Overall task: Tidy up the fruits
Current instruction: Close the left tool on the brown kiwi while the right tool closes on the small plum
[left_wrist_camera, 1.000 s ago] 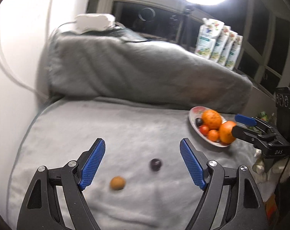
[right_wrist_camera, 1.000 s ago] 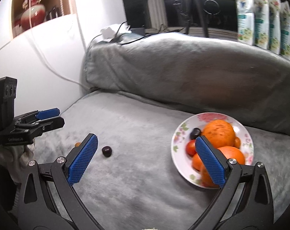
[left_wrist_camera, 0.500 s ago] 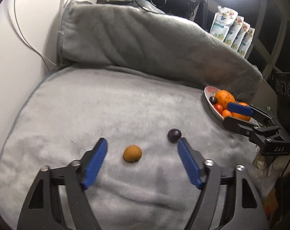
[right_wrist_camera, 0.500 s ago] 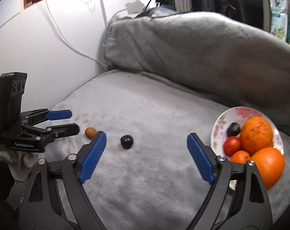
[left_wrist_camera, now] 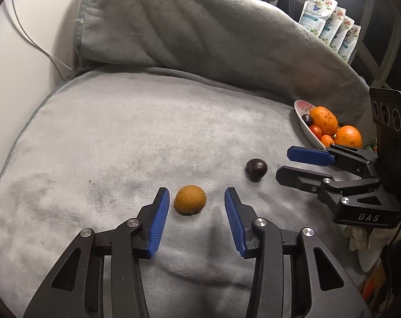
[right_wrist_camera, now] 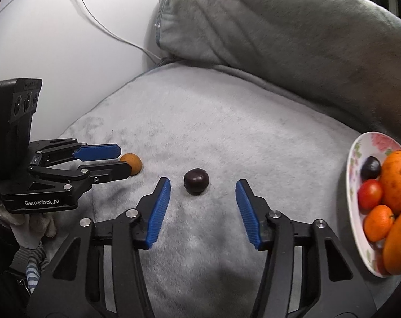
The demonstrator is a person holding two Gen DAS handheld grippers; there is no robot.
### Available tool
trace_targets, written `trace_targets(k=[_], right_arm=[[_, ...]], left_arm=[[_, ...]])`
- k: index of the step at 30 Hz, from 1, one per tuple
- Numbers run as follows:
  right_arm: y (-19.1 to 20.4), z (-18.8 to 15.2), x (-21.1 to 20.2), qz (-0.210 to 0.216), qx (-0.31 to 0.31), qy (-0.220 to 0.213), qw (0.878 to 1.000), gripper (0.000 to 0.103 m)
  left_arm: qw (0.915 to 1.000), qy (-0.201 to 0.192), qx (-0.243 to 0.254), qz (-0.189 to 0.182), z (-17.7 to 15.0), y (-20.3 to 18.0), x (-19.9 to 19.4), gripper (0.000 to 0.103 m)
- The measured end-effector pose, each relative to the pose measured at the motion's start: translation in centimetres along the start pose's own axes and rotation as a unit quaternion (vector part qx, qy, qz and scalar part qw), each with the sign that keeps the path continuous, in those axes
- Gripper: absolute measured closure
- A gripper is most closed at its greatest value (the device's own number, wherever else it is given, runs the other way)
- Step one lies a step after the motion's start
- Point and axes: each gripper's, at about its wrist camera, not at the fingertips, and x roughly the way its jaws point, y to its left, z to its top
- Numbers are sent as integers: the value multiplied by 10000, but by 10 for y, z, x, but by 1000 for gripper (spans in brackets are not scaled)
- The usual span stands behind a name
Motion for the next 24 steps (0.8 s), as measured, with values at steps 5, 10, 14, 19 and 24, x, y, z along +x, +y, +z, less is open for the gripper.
trace_targets(k=[5, 10, 14, 19, 24], right_arm=[[2, 2, 12, 43, 14, 110, 9999, 58], [2, 2, 20, 71, -1, 189, 9998, 62], [3, 3, 25, 82, 3, 230, 9997, 66], [3, 3, 30, 111, 15, 275, 9996, 69], [8, 5, 32, 140, -74, 281, 9995, 79]], left_arm=[[10000, 65, -23, 18, 1, 2, 6, 65], [9999, 109, 16, 41, 1, 1, 12, 72], [9998, 163, -1, 65, 0, 3, 17, 77], [9998, 172, 21, 82, 0, 3, 17, 78], [9998, 160, 41, 101, 0, 2, 17, 78]])
